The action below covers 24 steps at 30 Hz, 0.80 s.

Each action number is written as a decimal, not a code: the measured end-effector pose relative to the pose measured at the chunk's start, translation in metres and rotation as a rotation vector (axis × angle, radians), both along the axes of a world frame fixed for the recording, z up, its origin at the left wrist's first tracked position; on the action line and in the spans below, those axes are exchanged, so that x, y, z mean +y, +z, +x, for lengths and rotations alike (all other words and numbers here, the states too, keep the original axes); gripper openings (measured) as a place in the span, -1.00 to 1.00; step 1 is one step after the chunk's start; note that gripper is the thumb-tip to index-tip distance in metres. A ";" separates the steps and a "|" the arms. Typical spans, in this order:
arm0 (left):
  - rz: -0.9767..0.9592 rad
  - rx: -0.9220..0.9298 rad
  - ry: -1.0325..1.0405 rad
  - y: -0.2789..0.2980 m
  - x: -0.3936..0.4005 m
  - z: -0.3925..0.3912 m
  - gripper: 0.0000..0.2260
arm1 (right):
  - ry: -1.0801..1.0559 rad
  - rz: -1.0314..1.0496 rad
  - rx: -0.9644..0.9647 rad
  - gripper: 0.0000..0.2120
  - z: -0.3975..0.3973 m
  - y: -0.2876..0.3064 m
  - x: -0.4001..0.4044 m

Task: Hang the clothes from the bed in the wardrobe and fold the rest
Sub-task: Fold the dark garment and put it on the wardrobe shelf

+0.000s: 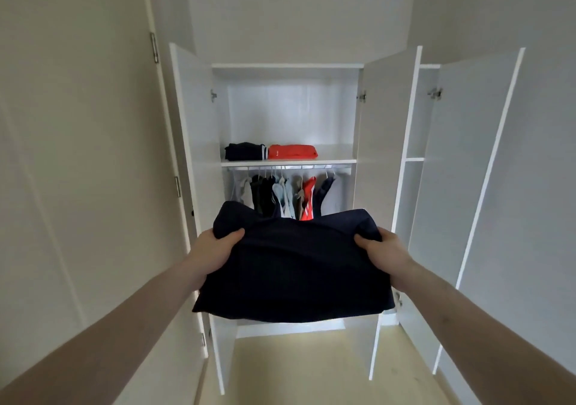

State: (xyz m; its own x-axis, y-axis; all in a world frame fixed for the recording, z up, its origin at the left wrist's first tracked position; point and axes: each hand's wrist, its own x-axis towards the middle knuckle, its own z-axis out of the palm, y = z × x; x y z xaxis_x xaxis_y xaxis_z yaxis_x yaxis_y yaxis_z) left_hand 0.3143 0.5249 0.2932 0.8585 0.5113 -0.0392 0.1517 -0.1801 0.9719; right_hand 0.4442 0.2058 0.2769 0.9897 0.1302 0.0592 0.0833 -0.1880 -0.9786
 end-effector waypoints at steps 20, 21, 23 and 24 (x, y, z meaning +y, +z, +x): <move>0.064 -0.113 0.021 0.083 0.127 0.449 -0.63 | 0.020 0.031 -0.054 -0.84 0.456 0.083 0.132; 0.076 -0.121 0.028 0.090 0.133 0.470 -0.62 | 0.024 0.038 -0.064 -0.83 0.480 0.089 0.139; 0.086 -0.120 0.037 0.104 0.143 0.514 -0.59 | 0.038 0.056 -0.077 -0.82 0.527 0.103 0.153; 0.085 -0.118 0.044 0.111 0.149 0.537 -0.57 | 0.046 0.062 -0.085 -0.82 0.552 0.110 0.160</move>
State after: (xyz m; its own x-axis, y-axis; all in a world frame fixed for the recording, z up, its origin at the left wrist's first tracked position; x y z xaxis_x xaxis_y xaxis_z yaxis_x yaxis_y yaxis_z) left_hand 0.8514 0.6735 0.4040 0.8312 0.5459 0.1057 0.0470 -0.2584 0.9649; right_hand 0.9960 0.3654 0.3871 0.9738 0.1691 0.1518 0.1734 -0.1217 -0.9773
